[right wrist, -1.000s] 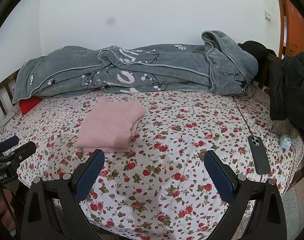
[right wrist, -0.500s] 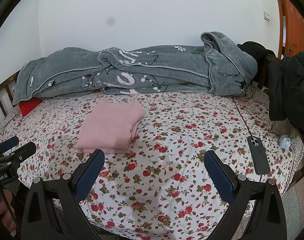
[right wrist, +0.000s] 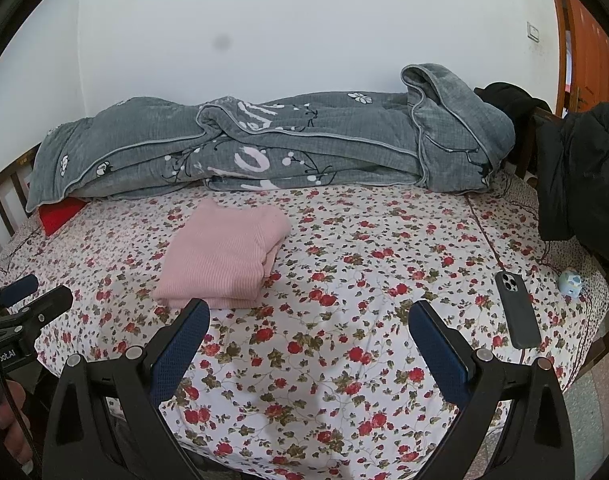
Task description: Fold small clothes
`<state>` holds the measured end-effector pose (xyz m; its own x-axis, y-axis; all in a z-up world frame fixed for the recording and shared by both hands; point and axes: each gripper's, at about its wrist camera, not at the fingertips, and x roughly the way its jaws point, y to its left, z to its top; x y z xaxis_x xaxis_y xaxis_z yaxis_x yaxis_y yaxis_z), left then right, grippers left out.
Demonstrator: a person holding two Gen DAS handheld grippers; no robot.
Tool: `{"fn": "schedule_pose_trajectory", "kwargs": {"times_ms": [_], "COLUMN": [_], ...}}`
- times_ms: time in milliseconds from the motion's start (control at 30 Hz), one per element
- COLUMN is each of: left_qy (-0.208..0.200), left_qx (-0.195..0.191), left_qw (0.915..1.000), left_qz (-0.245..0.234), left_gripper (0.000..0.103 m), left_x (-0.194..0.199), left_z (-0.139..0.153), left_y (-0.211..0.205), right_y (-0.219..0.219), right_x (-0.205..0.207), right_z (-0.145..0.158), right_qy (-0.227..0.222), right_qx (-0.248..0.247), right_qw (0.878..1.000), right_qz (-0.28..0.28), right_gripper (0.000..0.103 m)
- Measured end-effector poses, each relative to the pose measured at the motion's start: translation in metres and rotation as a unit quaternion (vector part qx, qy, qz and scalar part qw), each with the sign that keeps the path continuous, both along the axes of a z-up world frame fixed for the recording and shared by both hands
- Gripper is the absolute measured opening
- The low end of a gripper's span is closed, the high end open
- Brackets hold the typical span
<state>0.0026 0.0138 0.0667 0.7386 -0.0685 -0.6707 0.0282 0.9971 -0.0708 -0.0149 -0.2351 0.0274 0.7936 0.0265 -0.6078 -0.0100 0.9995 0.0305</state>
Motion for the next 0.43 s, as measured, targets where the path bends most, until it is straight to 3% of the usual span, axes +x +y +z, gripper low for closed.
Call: {"fn": "schedule_pose_trajectory", "kwargs": {"times_ms": [433], "left_qy": [-0.002], "left_qx": [0.002], "left_qw": [1.0000], "left_qz": [0.000], "left_gripper": [0.093], "left_x": [0.0018], "left_z": [0.0037], "left_y": [0.0024], "right_y": [0.0033], "right_x": [-0.0015], "right_z": [0.0028], "right_qy": [-0.002], "right_qx": [-0.001], "right_qw": [1.000], "right_qz": [-0.002], "right_gripper": [0.098]}}
